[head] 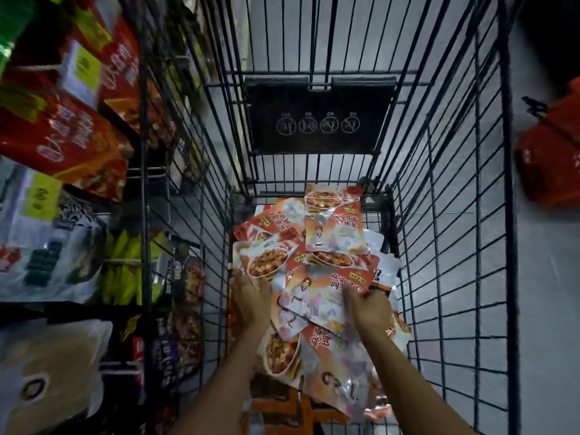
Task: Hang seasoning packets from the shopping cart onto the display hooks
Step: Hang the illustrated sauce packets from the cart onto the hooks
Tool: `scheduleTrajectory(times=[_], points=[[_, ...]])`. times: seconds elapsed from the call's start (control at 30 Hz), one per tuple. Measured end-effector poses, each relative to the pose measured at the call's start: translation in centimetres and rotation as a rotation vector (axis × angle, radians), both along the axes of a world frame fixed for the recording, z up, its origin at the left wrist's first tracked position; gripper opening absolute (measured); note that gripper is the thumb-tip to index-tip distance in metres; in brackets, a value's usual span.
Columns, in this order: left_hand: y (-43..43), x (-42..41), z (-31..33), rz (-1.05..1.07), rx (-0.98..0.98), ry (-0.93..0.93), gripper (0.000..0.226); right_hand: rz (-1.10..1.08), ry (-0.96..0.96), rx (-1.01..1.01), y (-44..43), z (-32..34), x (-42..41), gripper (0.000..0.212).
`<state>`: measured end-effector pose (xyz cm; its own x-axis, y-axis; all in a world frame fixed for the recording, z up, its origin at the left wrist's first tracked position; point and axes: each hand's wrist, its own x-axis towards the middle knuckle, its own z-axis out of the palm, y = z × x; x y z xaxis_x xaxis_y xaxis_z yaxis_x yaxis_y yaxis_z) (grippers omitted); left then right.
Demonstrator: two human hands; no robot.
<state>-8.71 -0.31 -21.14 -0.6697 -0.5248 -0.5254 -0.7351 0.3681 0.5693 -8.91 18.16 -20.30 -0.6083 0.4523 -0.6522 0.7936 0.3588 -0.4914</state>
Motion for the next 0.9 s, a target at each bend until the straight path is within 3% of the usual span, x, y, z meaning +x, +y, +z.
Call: scheduleTrajectory(times=[0.2,0.33,0.37,0.47,0.57,0.63,0.8,0.9], points=[[0.5,-3.4,-0.6,0.388,0.198,-0.024,0.061,-0.021,-0.116,-0.008,-0.1,-1.1,-1.7,0.063],[0.1,-4.6,-1.0,0.552,0.411,-0.052,0.068,-0.106,-0.095,-0.060,-0.6,-0.7,-2.8,0.024],[-0.1,-4.7,-1.0,0.566,0.471,-0.053,0.068,-0.131,-0.068,-0.074,-0.7,-0.5,-2.9,0.016],[-0.6,-4.5,-0.8,0.552,0.595,-0.027,0.058,-0.289,-0.003,-0.227,-0.3,0.1,-2.9,0.028],[-0.6,-4.2,-0.1,0.541,0.715,0.000,0.049,-0.455,-0.051,-0.517,0.5,1.7,-2.7,0.017],[-0.5,-4.0,0.6,0.543,0.792,0.015,0.046,-0.471,-0.088,-0.598,1.2,2.5,-2.2,0.015],[-0.9,-2.5,3.4,0.496,0.707,0.055,0.065,-0.441,-0.084,-0.626,3.1,4.6,-0.4,0.011],[-1.2,-1.3,6.0,0.455,0.648,0.088,0.053,-0.384,-0.054,-0.652,3.7,6.5,0.5,0.009]])
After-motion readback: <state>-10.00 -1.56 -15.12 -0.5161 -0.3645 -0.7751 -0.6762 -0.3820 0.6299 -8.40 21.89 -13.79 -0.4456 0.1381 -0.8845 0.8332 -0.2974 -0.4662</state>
